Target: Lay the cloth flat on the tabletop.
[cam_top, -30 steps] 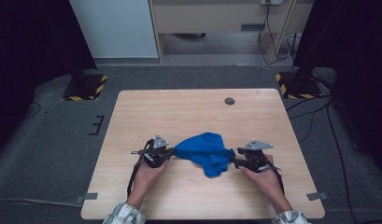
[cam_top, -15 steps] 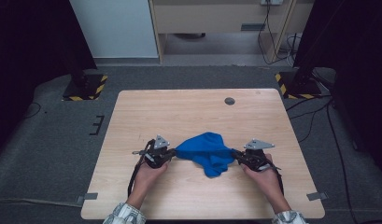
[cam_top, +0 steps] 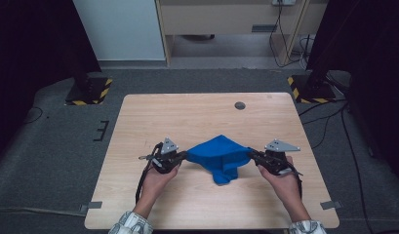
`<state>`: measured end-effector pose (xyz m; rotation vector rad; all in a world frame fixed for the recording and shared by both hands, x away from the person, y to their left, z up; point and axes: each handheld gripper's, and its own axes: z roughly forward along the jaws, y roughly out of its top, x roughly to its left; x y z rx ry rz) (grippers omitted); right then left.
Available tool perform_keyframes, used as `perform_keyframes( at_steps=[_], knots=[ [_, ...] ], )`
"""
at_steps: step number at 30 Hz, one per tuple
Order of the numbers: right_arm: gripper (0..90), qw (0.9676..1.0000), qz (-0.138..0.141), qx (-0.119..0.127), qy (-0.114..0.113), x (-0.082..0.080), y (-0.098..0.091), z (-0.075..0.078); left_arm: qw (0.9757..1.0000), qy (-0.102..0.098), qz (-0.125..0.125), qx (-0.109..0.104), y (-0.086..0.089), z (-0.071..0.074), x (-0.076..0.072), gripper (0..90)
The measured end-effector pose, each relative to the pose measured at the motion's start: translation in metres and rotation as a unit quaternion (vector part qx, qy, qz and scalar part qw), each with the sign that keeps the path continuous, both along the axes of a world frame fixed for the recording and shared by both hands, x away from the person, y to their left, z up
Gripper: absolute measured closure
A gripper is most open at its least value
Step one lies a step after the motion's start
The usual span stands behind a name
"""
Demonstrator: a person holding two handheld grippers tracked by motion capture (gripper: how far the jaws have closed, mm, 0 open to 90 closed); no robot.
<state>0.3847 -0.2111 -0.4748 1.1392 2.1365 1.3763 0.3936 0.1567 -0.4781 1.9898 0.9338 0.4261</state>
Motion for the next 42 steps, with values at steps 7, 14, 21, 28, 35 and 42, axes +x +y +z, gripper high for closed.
perform_keyframes(
  at_steps=[7, 14, 21, 28, 35, 42],
  knots=[
    [84.3, 0.9998, -0.005, -0.007, -0.017, -0.007, -0.002, 0.025, 0.9998, -0.019, 0.004, 0.010, -0.006, 0.022, -0.004, 87.3],
    [84.3, 0.9995, -0.008, -0.010, -0.031, -0.014, -0.007, 0.046, 0.9993, -0.028, -0.006, 0.024, -0.008, 0.046, -0.008, 87.4],
    [84.2, 0.9992, -0.009, -0.016, -0.035, -0.010, -0.004, 0.054, 0.9998, -0.019, 0.002, 0.006, -0.011, 0.055, 0.004, 87.8],
    [84.2, 0.9987, -0.004, -0.017, -0.047, -0.014, -0.006, 0.063, 0.9996, -0.028, -0.001, 0.002, -0.012, 0.063, 0.001, 87.9],
    [84.1, 0.9981, -0.002, -0.013, -0.061, -0.031, -0.010, 0.085, 0.9988, -0.047, -0.006, -0.015, 0.001, 0.091, -0.011, 88.0],
    [83.3, 0.9974, 0.001, -0.025, -0.068, -0.033, -0.011, 0.105, 0.9987, -0.046, -0.018, -0.003, -0.003, 0.111, -0.004, 87.9]
  ],
)
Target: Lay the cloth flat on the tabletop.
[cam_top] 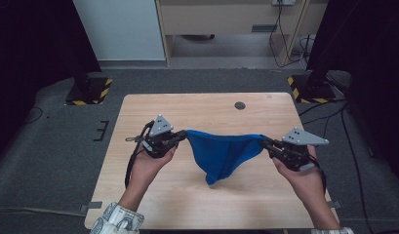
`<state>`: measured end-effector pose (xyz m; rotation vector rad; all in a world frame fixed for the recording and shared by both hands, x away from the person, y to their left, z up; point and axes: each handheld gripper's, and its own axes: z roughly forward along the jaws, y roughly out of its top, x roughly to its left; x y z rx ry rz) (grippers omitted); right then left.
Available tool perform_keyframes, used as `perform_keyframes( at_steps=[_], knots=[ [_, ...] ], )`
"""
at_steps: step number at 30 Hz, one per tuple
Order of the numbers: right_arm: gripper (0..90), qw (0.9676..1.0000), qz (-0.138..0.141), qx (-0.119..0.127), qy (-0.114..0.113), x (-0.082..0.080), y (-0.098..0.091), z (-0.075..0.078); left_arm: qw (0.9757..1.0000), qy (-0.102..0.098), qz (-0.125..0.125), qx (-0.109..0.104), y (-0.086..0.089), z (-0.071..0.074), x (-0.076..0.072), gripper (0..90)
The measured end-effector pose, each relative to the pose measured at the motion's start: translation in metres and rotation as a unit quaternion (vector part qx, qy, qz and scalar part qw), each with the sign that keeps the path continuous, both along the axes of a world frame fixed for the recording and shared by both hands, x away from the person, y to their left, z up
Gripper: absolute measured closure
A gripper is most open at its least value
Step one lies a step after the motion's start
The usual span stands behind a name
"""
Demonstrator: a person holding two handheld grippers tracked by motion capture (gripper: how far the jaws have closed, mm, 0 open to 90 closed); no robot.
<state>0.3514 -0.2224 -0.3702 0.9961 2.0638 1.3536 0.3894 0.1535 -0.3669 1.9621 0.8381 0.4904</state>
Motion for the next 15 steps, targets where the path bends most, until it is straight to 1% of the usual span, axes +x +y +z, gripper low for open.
perform_keyframes(
  at_steps=[1, 3, 5, 6, 7, 8, 9, 11, 14, 15],
  knots=[
    [83.2, 1.0000, -0.002, -0.003, 0.000, 0.005, -0.001, -0.002, 1.0000, 0.005, 0.002, 0.003, -0.001, -0.001, 0.006, 87.8],
    [83.1, 0.9999, -0.005, -0.003, 0.009, 0.017, -0.003, -0.008, 0.9998, 0.019, 0.007, 0.003, -0.004, -0.005, 0.019, 87.8],
    [82.9, 0.9998, -0.006, -0.008, 0.015, 0.028, -0.004, -0.016, 0.9995, 0.026, 0.012, 0.008, -0.007, -0.009, 0.031, 87.8],
    [82.9, 0.9997, -0.006, -0.008, 0.021, 0.034, -0.004, -0.020, 0.9994, 0.031, 0.012, 0.011, -0.008, -0.011, 0.037, 87.8],
    [82.8, 0.9996, -0.006, -0.011, 0.025, 0.039, -0.005, -0.024, 0.9994, 0.031, 0.012, 0.011, -0.008, -0.011, 0.037, 87.7],
    [82.7, 0.9995, -0.008, -0.011, 0.028, 0.045, -0.006, -0.028, 0.9989, 0.042, 0.016, 0.014, -0.011, -0.015, 0.048, 87.7],
    [82.7, 0.9993, -0.009, -0.010, 0.034, 0.049, -0.006, -0.031, 0.9987, 0.046, 0.016, 0.016, -0.012, -0.017, 0.053, 87.7],
    [82.3, 0.9992, -0.011, -0.010, 0.038, 0.057, -0.007, -0.039, 0.9983, 0.052, 0.017, 0.019, -0.015, -0.022, 0.061, 87.7],
    [81.7, 0.9988, -0.013, -0.011, 0.046, 0.067, -0.011, -0.048, 0.9976, 0.060, 0.019, 0.028, -0.018, -0.029, 0.070, 87.6],
    [81.4, 0.9987, -0.015, -0.008, 0.049, 0.070, -0.012, -0.051, 0.9973, 0.064, 0.021, 0.030, -0.018, -0.032, 0.072, 87.5]
  ],
)
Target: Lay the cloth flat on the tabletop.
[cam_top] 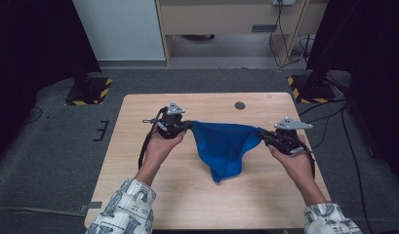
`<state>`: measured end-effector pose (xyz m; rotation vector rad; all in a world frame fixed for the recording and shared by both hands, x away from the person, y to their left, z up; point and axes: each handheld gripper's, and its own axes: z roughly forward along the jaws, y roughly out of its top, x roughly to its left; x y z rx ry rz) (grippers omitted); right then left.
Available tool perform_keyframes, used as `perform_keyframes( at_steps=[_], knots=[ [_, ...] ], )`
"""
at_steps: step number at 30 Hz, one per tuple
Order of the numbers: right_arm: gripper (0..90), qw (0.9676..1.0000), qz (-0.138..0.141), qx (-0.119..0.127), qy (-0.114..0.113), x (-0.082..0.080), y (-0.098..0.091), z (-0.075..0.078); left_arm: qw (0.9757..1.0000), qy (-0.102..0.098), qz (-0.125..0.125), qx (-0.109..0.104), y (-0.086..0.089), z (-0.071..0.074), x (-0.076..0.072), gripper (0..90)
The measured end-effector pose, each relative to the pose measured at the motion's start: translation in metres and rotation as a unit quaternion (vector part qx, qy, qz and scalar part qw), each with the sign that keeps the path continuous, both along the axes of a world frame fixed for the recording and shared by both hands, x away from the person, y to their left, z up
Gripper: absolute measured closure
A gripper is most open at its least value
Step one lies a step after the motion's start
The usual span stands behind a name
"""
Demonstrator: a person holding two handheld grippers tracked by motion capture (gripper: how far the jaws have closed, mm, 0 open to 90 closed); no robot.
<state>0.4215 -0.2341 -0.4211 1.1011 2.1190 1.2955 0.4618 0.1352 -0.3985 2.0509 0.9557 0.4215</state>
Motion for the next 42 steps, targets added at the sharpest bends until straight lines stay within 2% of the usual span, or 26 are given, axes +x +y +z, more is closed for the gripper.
perform_keyframes(
  at_steps=[5, 6, 7, 10, 12, 15, 21, 27, 28, 29, 31, 32, 33, 35, 37, 38, 39, 41, 42],
  knots=[
    [80.6, 0.9999, -0.005, -0.003, 0.013, 0.017, 0.001, -0.010, 0.9997, 0.017, 0.007, 0.017, -0.005, -0.014, 0.016, 87.4],
    [80.6, 0.9999, -0.005, -0.003, 0.013, 0.017, 0.001, -0.010, 0.9997, 0.017, 0.007, 0.017, -0.005, -0.014, 0.016, 87.4],
    [80.5, 0.9997, -0.010, -0.005, 0.021, 0.024, 0.002, -0.016, 0.9994, 0.025, 0.012, 0.019, -0.007, -0.022, 0.022, 87.4],
    [80.4, 0.9993, -0.015, -0.013, 0.031, 0.032, 0.002, -0.025, 0.9989, 0.036, 0.018, 0.022, -0.011, -0.032, 0.030, 87.4],
    [80.4, 0.9990, -0.017, -0.017, 0.037, 0.035, 0.002, -0.028, 0.9988, 0.039, 0.019, 0.024, -0.012, -0.034, 0.032, 87.3],
    [79.6, 0.9978, -0.028, -0.029, 0.053, 0.045, 0.002, -0.040, 0.9982, 0.046, 0.025, 0.028, -0.015, -0.043, 0.039, 87.2],
    [79.7, 0.9955, -0.040, -0.034, 0.078, 0.061, 0.007, -0.057, 0.9967, 0.063, 0.034, 0.037, -0.016, -0.059, 0.049, 87.1],
    [77.8, 0.9922, -0.056, -0.038, 0.104, 0.075, 0.017, -0.070, 0.9929, 0.086, 0.049, 0.066, -0.017, -0.079, 0.060, 87.0],
    [75.5, 0.9917, -0.057, -0.045, 0.106, 0.077, 0.019, -0.072, 0.9922, 0.089, 0.051, 0.071, -0.018, -0.082, 0.061, 86.7],
    [72.2, 0.9907, -0.059, -0.053, 0.111, 0.079, 0.022, -0.073, 0.9921, 0.094, 0.053, 0.064, -0.017, -0.084, 0.062, 86.1],
    [62.9, 0.9894, -0.068, -0.061, 0.113, 0.082, 0.025, -0.076, 0.9927, 0.096, 0.054, 0.050, -0.018, -0.088, 0.062, 82.9],
    [57.0, 0.9893, -0.073, -0.063, 0.110, 0.083, 0.026, -0.077, 0.9931, 0.093, 0.050, 0.051, -0.019, -0.089, 0.062, 79.3],
    [50.0, 0.9892, -0.077, -0.059, 0.110, 0.084, 0.027, -0.077, 0.9937, 0.083, 0.048, 0.058, -0.021, -0.090, 0.061, 73.8],
    [38.3, 0.9893, -0.083, -0.056, 0.107, 0.084, 0.029, -0.076, 0.9944, 0.068, 0.060, 0.055, -0.020, -0.090, 0.059, 59.8],
    [28.9, 0.9902, -0.083, -0.057, 0.096, 0.083, 0.031, -0.075, 0.9945, 0.069, 0.063, 0.048, -0.019, -0.089, 0.060, 44.9],
    [28.9, 0.9902, -0.083, -0.057, 0.096, 0.083, 0.031, -0.075, 0.9948, 0.066, 0.067, 0.039, -0.018, -0.088, 0.059, 44.9],
    [22.2, 0.9907, -0.093, -0.059, 0.079, 0.083, 0.031, -0.072, 0.9956, 0.054, 0.073, 0.022, -0.014, -0.085, 0.058, 37.5],
    [19.7, 0.9910, -0.096, -0.057, 0.073, 0.083, 0.030, -0.071, 0.9960, 0.049, 0.073, 0.016, -0.012, -0.083, 0.057, 35.6],
    [17.5, 0.9908, -0.103, -0.059, 0.066, 0.082, 0.030, -0.069, 0.9965, 0.040, 0.072, 0.012, -0.009, -0.080, 0.054, 34.2]
  ],
)
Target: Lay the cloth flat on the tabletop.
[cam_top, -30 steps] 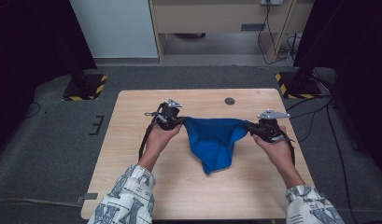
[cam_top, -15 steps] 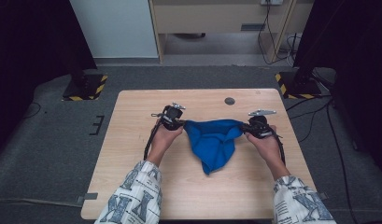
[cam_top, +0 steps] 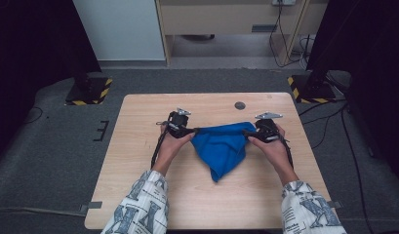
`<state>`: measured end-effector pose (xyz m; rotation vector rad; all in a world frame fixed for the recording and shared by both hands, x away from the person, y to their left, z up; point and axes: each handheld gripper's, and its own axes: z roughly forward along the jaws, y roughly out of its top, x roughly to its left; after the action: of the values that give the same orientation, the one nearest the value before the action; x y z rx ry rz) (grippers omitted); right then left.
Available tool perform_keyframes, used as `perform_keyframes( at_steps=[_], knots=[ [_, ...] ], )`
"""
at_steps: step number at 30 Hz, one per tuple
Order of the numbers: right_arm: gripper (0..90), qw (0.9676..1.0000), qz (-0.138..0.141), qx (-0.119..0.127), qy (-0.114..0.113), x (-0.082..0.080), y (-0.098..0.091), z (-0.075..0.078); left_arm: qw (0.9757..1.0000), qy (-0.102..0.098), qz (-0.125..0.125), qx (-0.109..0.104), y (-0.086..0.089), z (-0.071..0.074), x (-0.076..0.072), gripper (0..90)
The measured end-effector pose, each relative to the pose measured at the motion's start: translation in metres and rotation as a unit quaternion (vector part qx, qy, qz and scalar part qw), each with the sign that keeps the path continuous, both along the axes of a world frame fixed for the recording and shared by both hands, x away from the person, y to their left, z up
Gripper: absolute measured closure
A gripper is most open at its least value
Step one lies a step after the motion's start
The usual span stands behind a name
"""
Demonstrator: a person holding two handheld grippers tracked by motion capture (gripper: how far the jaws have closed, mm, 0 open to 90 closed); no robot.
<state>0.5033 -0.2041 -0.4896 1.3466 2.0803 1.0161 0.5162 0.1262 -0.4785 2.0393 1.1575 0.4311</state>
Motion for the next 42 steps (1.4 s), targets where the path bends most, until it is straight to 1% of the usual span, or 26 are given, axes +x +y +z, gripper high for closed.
perform_keyframes(
  at_steps=[2, 5, 6, 8, 13, 14, 17, 19, 22, 23, 25, 27, 28, 30, 31, 32, 33, 34, 35, 36, 37, 38, 39, 40, 41, 42],
  knots=[
    [16.7, 1.0000, 0.002, -0.003, -0.004, -0.001, -0.001, 0.003, 0.9999, -0.008, 0.000, -0.007, 0.003, 0.004, -0.003, 33.6],
    [16.1, 1.0000, 0.008, -0.003, -0.005, -0.007, 0.000, 0.007, 0.9997, -0.016, -0.005, -0.016, 0.006, 0.009, -0.010, 30.8],
    [16.1, 1.0000, 0.008, -0.003, -0.005, -0.007, 0.000, 0.007, 0.9997, -0.016, -0.005, -0.016, 0.006, 0.009, -0.010, 29.7],
    [15.8, 0.9999, 0.015, 0.003, -0.004, -0.015, 0.002, 0.011, 0.9994, -0.023, -0.006, -0.026, 0.009, 0.014, -0.020, 27.5],
    [24.3, 0.9995, 0.029, 0.006, -0.011, -0.035, 0.005, 0.016, 0.9987, -0.036, -0.011, -0.036, 0.012, 0.017, -0.042, 25.3],
    [27.2, 0.9994, 0.030, 0.008, -0.014, -0.038, 0.005, 0.017, 0.9985, -0.039, -0.012, -0.037, 0.013, 0.018, -0.048, 25.3],
    [32.9, 0.9992, 0.036, 0.013, -0.014, -0.051, 0.006, 0.019, 0.9981, -0.050, -0.017, -0.031, 0.013, 0.019, -0.063, 25.1],
    [38.9, 0.9989, 0.040, 0.016, -0.020, -0.060, 0.007, 0.021, 0.9979, -0.050, -0.023, -0.034, 0.014, 0.019, -0.072, 24.3],
    [44.5, 0.9985, 0.048, 0.018, -0.021, -0.073, 0.010, 0.022, 0.9969, -0.059, -0.027, -0.044, 0.013, 0.015, -0.088, 21.8],
    [46.8, 0.9985, 0.047, 0.019, -0.020, -0.077, 0.011, 0.021, 0.9969, -0.059, -0.031, -0.041, 0.012, 0.014, -0.094, 21.5],
    [49.1, 0.9984, 0.049, 0.024, -0.016, -0.084, 0.014, 0.020, 0.9963, -0.067, -0.036, -0.038, 0.009, 0.011, -0.105, 21.4],
    [50.7, 0.9980, 0.057, 0.023, -0.015, -0.090, 0.018, 0.018, 0.9956, -0.072, -0.043, -0.041, 0.006, 0.008, -0.114, 21.5],
    [50.7, 0.9979, 0.060, 0.020, -0.014, -0.092, 0.020, 0.017, 0.9952, -0.074, -0.044, -0.047, 0.004, 0.007, -0.117, 21.9],
    [50.6, 0.9975, 0.065, 0.024, -0.015, -0.098, 0.023, 0.016, 0.9944, -0.080, -0.044, -0.055, 0.002, 0.004, -0.123, 22.7],
    [49.9, 0.9972, 0.068, 0.027, -0.014, -0.100, 0.025, 0.016, 0.9938, -0.080, -0.043, -0.063, 0.002, 0.003, -0.125, 23.2],
    [49.9, 0.9972, 0.068, 0.027, -0.014, -0.100, 0.025, 0.016, 0.9938, -0.080, -0.043, -0.063, 0.002, 0.003, -0.125, 23.4],
    [45.9, 0.9974, 0.067, 0.025, -0.010, -0.103, 0.029, 0.014, 0.9933, -0.081, -0.040, -0.072, 0.000, 0.002, -0.128, 23.8],
    [43.6, 0.9975, 0.067, 0.020, -0.008, -0.104, 0.031, 0.013, 0.9933, -0.081, -0.040, -0.072, 0.000, 0.002, -0.128, 23.8],
    [42.2, 0.9975, 0.066, 0.023, -0.006, -0.106, 0.034, 0.011, 0.9932, -0.083, -0.046, -0.067, -0.002, -0.001, -0.131, 23.8],
    [40.0, 0.9974, 0.068, 0.025, -0.007, -0.106, 0.035, 0.009, 0.9932, -0.083, -0.046, -0.067, -0.002, -0.001, -0.131, 23.8],
    [37.6, 0.9975, 0.065, 0.026, -0.003, -0.107, 0.038, 0.006, 0.9936, -0.084, -0.056, -0.049, -0.007, -0.006, -0.135, 23.7],
    [35.6, 0.9977, 0.063, 0.024, 0.000, -0.107, 0.040, 0.004, 0.9936, -0.084, -0.056, -0.049, -0.007, -0.006, -0.135, 23.6],
    [34.3, 0.9979, 0.061, 0.021, 0.002, -0.108, 0.042, 0.001, 0.9937, -0.084, -0.066, -0.037, -0.014, -0.010, -0.138, 23.3],
    [32.9, 0.9981, 0.057, 0.024, 0.005, -0.108, 0.043, -0.002, 0.9937, -0.084, -0.066, -0.037, -0.014, -0.010, -0.138, 22.9],
    [30.5, 0.9982, 0.054, 0.024, 0.010, -0.109, 0.045, -0.005, 0.9936, -0.078, -0.072, -0.039, -0.020, -0.014, -0.141, 22.8],
    [28.6, 0.9984, 0.051, 0.020, 0.016, -0.109, 0.046, -0.009, 0.9933, -0.076, -0.080, -0.034, -0.025, -0.016, -0.145, 22.4]
  ],
)
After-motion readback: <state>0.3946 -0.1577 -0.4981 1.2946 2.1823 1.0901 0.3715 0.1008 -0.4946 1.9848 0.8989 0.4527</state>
